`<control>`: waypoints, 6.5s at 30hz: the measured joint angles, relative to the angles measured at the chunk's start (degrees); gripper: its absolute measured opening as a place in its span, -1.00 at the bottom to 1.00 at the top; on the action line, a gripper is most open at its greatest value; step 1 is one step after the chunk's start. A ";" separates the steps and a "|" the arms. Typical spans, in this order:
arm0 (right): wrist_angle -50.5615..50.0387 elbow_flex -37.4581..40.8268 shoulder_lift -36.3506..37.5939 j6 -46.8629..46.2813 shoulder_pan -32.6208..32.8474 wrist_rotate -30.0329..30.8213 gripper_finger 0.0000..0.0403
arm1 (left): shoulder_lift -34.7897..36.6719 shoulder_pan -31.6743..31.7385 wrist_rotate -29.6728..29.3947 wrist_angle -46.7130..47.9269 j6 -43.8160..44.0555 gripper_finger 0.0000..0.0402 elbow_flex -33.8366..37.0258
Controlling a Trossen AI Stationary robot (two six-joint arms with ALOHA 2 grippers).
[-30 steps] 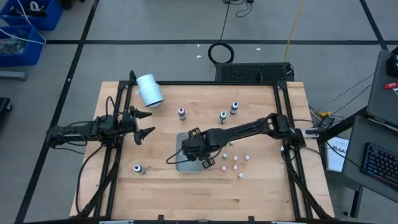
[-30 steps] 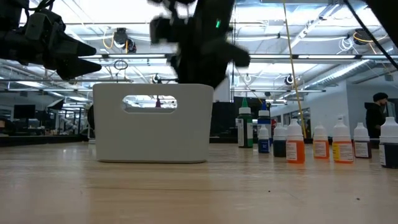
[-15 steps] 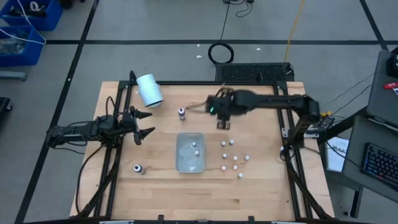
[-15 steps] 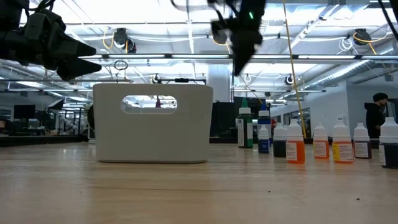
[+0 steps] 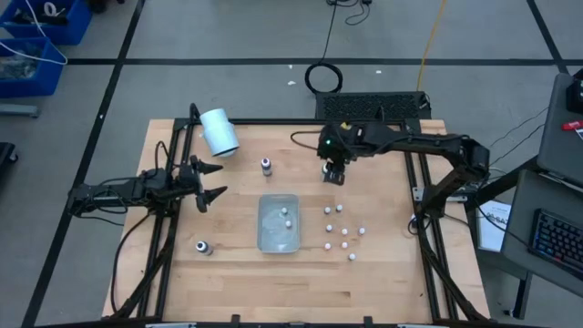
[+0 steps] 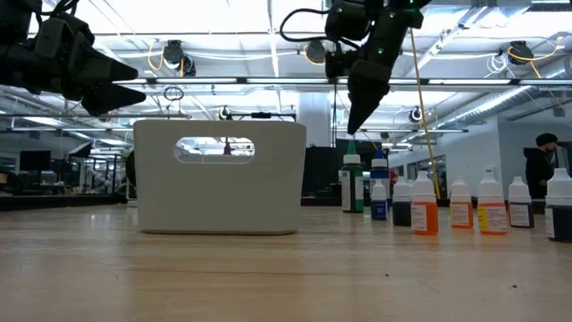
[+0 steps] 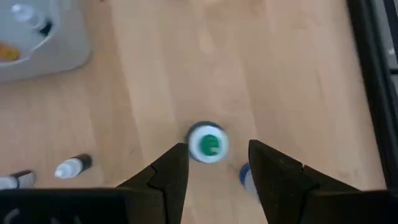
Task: Pick & Place food coloring
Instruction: Put the big green food coloring bottle into the bin
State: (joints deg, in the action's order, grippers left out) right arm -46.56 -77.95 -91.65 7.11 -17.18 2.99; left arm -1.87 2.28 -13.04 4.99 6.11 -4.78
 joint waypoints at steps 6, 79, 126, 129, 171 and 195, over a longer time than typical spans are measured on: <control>1.15 0.00 -3.32 2.00 2.54 0.48 -0.23 | 0.00 -0.02 -0.04 0.00 -0.02 0.82 0.00; 2.51 1.60 -9.13 4.12 0.32 4.39 -0.36 | 0.00 -0.02 0.00 1.25 0.15 0.82 0.00; -35.74 23.53 18.00 -58.69 30.59 -16.89 -0.46 | 0.00 -0.01 -0.01 0.83 0.42 0.82 -0.01; -36.17 26.25 18.04 -60.14 31.35 -17.06 -0.46 | 0.00 0.00 0.00 0.81 0.42 0.82 0.00; -20.60 27.94 17.78 -46.66 9.69 15.78 -0.46 | 0.00 -0.01 -0.02 -2.10 0.09 0.82 -0.01; -37.21 28.25 13.36 -48.03 5.50 16.00 -0.46 | 0.00 0.00 0.00 -2.04 -0.35 0.82 0.00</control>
State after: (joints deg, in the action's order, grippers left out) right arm -83.77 -49.70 -78.29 -40.92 -11.68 18.99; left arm -1.87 2.28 -13.04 2.96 5.76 -4.78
